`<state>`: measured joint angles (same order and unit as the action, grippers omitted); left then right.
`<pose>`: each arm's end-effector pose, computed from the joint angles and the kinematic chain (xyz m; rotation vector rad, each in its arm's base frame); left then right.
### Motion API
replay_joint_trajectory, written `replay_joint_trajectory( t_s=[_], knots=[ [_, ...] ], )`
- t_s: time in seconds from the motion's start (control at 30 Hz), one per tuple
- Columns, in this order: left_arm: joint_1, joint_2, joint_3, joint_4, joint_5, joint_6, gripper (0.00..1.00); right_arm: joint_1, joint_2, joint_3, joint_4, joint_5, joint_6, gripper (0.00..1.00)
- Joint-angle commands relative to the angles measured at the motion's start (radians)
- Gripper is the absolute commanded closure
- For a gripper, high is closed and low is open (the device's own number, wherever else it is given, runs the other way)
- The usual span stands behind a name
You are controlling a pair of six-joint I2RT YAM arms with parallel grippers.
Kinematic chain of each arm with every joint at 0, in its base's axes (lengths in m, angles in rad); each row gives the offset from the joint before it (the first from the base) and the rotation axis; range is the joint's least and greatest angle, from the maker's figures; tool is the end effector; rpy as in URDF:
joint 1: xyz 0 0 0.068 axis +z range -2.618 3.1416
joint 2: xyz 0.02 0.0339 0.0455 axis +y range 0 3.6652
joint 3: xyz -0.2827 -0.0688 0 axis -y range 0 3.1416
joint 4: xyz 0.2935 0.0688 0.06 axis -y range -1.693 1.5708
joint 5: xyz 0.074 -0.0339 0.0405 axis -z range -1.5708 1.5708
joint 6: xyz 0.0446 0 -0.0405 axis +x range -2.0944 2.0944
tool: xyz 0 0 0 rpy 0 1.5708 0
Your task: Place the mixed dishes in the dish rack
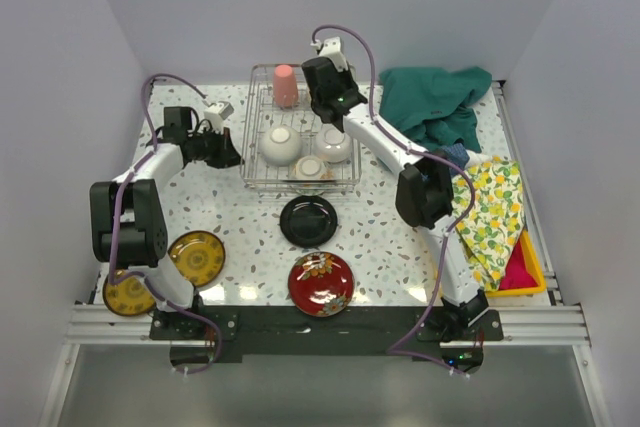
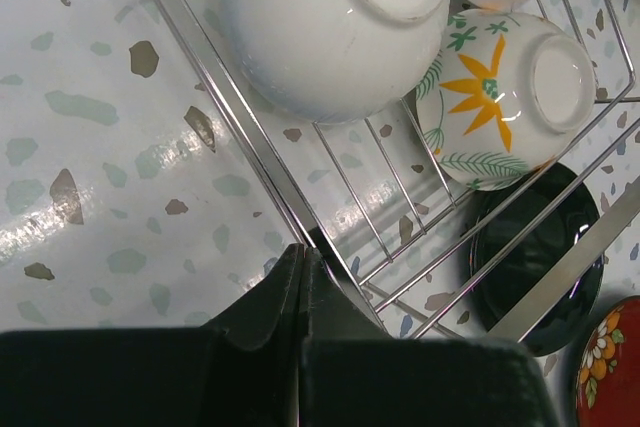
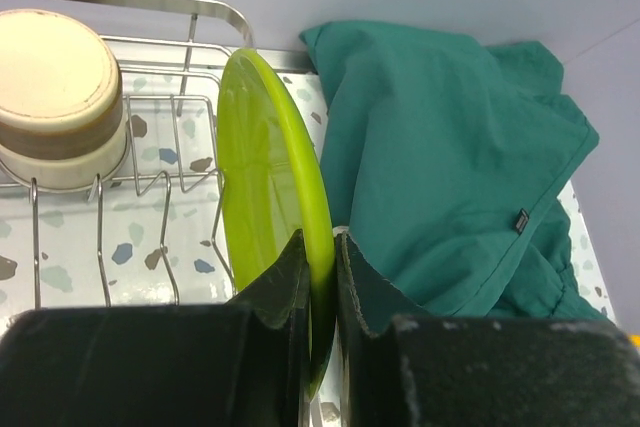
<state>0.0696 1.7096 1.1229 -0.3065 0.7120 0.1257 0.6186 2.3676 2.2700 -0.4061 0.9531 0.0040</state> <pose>0.4054 -0.0010 0.1970 0.3655 2.2893 -0.7717 0.5160 0.3227 0.2940 -0.0214 1.8922 -0.5620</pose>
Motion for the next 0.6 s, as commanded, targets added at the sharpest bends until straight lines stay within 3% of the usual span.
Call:
replay_joint_trajectory(
  t_s=[0.0, 0.13, 0.17, 0.2, 0.3, 0.57],
  knots=[
    [-0.013, -0.004, 0.017, -0.011, 0.061, 0.026, 1.0, -0.014, 0.004, 0.025, -0.01, 0.013, 0.051, 1.0],
    [-0.019, -0.016, 0.009, -0.019, 0.041, 0.02, 0.94, -0.016, -0.001, 0.014, -0.013, 0.001, 0.06, 0.97],
    [-0.022, -0.022, 0.005, -0.019, 0.034, 0.009, 0.86, -0.016, -0.005, 0.016, -0.019, -0.004, 0.057, 0.92],
    [-0.022, -0.027, 0.003, -0.023, 0.021, 0.002, 0.82, -0.016, -0.01, 0.016, -0.022, -0.016, 0.057, 0.79],
    [-0.022, -0.045, -0.002, -0.052, -0.04, -0.026, 0.71, -0.017, -0.05, 0.005, -0.027, -0.04, 0.057, 0.61],
    [-0.021, -0.151, -0.058, -0.111, -0.222, -0.032, 0.57, -0.007, -0.223, -0.084, -0.114, -0.065, 0.103, 0.51]
  ],
)
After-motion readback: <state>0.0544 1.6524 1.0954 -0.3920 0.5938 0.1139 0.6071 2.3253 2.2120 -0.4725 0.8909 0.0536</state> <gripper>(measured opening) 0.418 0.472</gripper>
